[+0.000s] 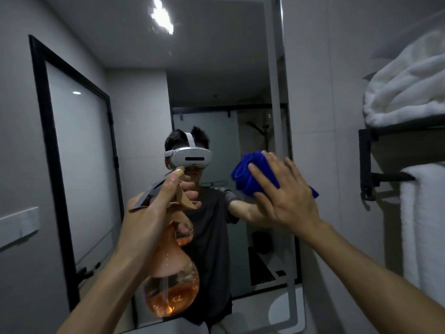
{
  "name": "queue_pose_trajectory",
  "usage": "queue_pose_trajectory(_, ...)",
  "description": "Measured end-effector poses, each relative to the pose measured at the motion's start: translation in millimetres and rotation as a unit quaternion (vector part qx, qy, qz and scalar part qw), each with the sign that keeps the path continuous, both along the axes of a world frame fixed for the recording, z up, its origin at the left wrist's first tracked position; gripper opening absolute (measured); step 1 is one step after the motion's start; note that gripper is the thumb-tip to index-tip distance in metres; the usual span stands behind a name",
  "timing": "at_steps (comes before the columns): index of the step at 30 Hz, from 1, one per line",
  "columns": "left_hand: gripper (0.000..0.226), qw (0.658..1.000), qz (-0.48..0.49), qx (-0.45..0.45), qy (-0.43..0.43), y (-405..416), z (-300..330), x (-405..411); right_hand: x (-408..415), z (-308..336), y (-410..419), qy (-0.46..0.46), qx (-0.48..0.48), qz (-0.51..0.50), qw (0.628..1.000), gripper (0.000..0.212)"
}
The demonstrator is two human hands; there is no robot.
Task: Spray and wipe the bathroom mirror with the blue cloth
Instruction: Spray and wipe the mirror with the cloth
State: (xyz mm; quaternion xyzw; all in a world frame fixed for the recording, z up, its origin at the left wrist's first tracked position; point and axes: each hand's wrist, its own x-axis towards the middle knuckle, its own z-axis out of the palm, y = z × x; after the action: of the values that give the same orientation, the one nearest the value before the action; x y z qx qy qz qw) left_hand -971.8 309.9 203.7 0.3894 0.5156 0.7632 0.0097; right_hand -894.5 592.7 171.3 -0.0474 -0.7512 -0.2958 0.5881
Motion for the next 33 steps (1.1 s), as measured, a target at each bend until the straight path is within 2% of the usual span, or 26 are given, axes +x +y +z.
queue_pose_trajectory(2,0.033,1.000,0.002,0.009,-0.003,-4.9,2.5,-1.8,4.8,26.2,6.4,0.036,-0.063,0.008,0.997,0.057)
queue_pose_trajectory(5,0.032,1.000,0.011,0.015,0.012,-12.2,7.6,-6.6,1.2,81.5,0.0,0.137,-0.181,0.028,0.973,0.058)
queue_pose_trajectory(8,0.033,1.000,0.016,0.019,0.013,-19.4,12.2,-13.7,-14.5,122.1,-18.3,0.197,-0.237,0.022,0.951,0.058)
queue_pose_trajectory(12,0.030,1.000,0.020,0.015,0.014,-28.6,16.0,-23.2,-27.5,124.1,-36.3,0.207,-0.237,0.003,0.949,0.058)
queue_pose_trajectory(20,0.036,1.000,0.025,0.007,0.006,-42.7,9.6,-35.9,-56.5,50.1,-77.3,0.098,-0.138,0.006,0.985,0.058)
queue_pose_trajectory(33,0.031,0.998,0.064,-0.012,0.024,-100.0,2.3,-72.3,-58.6,46.3,-81.3,0.098,-0.179,0.012,0.979,0.058)
